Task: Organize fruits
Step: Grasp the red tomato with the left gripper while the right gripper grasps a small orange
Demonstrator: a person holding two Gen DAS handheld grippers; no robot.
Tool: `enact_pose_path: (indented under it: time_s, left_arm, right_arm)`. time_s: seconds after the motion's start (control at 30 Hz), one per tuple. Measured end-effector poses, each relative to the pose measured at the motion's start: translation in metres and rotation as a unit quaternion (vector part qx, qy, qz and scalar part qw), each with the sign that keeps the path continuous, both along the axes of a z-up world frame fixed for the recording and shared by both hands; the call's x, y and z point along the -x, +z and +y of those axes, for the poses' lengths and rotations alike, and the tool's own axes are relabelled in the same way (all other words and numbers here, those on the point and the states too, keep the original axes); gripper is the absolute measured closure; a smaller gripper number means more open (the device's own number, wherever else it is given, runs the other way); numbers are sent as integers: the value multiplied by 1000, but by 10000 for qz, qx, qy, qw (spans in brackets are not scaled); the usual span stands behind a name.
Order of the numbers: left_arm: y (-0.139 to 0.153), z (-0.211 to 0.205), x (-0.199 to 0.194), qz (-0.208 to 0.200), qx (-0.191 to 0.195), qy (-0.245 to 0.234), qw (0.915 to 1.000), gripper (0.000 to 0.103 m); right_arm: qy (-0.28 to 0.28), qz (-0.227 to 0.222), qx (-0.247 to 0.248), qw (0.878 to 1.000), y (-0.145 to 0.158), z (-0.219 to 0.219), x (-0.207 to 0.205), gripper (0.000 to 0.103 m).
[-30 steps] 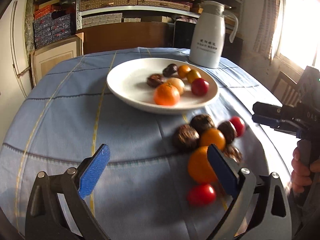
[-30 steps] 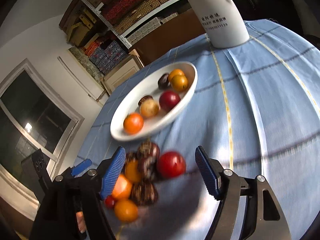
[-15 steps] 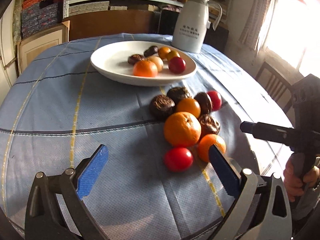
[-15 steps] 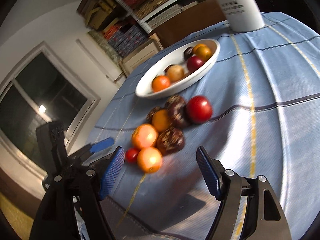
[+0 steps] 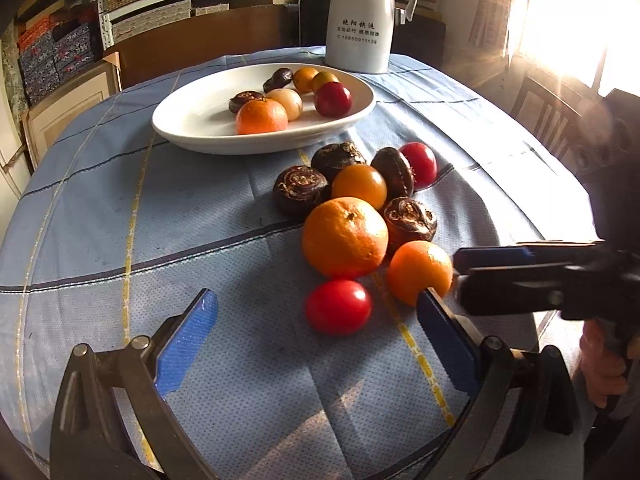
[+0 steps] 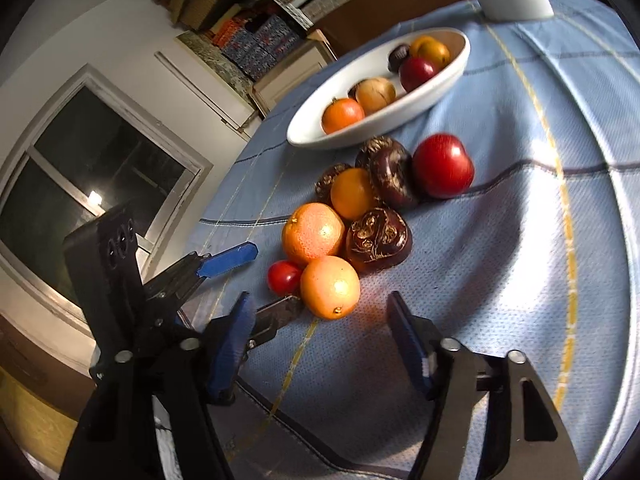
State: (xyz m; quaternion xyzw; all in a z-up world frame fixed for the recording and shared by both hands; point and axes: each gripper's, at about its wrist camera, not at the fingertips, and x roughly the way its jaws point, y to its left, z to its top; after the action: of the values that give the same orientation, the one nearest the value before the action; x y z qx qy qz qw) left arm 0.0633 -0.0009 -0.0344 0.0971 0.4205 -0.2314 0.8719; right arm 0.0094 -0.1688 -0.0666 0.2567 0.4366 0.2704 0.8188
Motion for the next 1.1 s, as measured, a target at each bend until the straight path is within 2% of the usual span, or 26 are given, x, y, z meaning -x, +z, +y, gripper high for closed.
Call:
enact_pose_path:
  time_s: [0.1, 0.2, 0.23, 0.27, 0.3, 0.33, 0.4, 0.6, 0.77, 0.9, 1.0, 1.1]
  left_arm:
    - [-1, -1, -1, 14, 49, 1, 10000, 11]
    - [0, 2, -6, 122, 330, -82, 9993, 32]
    - [-1, 2, -7, 168, 404, -103, 9990, 40]
    - [-3, 2, -9, 245, 402, -109, 9988, 57]
    - [-6, 0, -11, 325, 332, -98, 9989, 62]
    - [-5, -2, -9, 258, 286, -130, 9992, 62]
    - [-6, -7, -8, 228, 170, -174, 9994, 61]
    - [-7, -11, -6, 157, 8, -168, 9997, 62]
    - [-7, -11, -6, 151, 8, -171, 9997, 62]
    - [-6, -11, -5, 142, 0, -169, 9998, 62]
    - [-6, -11, -4, 152, 12, -165, 9997, 63]
    - [-5, -10, -4, 134, 23, -157, 9998, 62]
  right_arm:
    - [8, 154, -232, 9996, -5, 1, -4, 50]
    - [-111, 290, -353, 9989, -9, -2, -7, 62]
    - [-126, 348, -380, 9986, -10, -2, -9, 66]
    - [-155, 394, -429, 9982, -12, -4, -9, 68]
    - [-170, 429, -524, 9976, -14, -7, -10, 71]
    - [-176, 481, -590, 9969, -16, -8, -11, 75]
    - [-233, 550, -680, 9959, -19, -11, -12, 76]
    - [-231, 516, -483, 9972, -17, 1, -18, 73]
    - [-365, 566, -817, 9944, -19, 1, -25, 68]
    - [-451, 541, -759, 9946, -17, 5, -33, 66]
    - [-433, 417, -441, 9972, -15, 13, -35, 67]
    - [-445, 347, -325, 9979, -13, 16, -34, 68]
